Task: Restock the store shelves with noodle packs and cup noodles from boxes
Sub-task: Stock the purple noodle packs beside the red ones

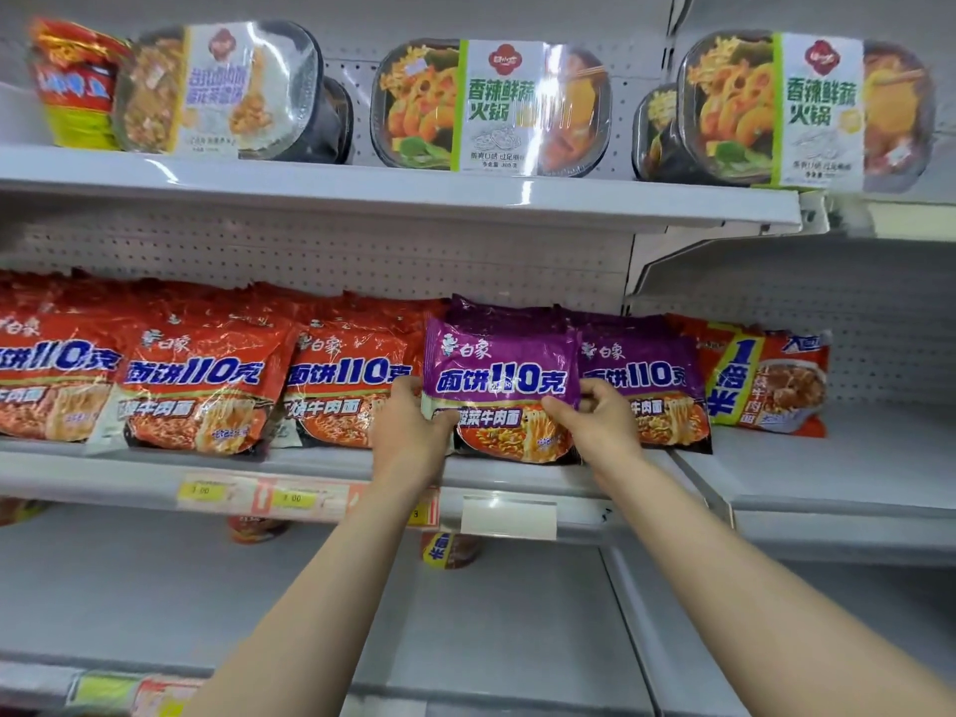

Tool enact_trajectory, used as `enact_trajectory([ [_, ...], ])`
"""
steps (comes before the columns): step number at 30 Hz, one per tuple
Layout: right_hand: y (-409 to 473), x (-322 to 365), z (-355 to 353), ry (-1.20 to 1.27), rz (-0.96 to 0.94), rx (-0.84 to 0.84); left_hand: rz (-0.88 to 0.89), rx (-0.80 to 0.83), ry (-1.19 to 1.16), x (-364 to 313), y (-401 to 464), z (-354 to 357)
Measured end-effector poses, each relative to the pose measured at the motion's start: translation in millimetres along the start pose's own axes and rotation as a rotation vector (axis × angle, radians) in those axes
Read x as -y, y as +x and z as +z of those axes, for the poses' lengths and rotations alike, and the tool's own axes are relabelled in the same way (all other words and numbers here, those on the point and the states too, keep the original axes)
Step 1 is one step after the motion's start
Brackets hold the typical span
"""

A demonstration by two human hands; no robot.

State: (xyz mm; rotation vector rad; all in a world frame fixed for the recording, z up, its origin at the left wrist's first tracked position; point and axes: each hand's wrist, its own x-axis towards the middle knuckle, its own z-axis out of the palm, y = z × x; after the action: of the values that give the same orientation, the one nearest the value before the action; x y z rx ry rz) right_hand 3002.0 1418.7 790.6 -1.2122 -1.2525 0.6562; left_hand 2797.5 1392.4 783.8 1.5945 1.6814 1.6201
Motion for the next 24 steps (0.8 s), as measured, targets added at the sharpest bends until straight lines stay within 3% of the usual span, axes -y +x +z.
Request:
enact_trajectory([
  [6,-6,2,1,-0.3,-0.073,-0.062,0.203,-0.144,0.139,9,-17,6],
  [11,-34,4,-4,-0.491,-0.253,-0.177,0.321,-0.142,0.261,16,-46,13],
  [17,-61,0,5,-0.606,-0.368,-0.064,0.311,-0.149,0.324,14,-53,20],
  [24,-63,5,9,-0.689,-0.347,-0.003,0.27,-0.108,0.333,8,-48,22],
])
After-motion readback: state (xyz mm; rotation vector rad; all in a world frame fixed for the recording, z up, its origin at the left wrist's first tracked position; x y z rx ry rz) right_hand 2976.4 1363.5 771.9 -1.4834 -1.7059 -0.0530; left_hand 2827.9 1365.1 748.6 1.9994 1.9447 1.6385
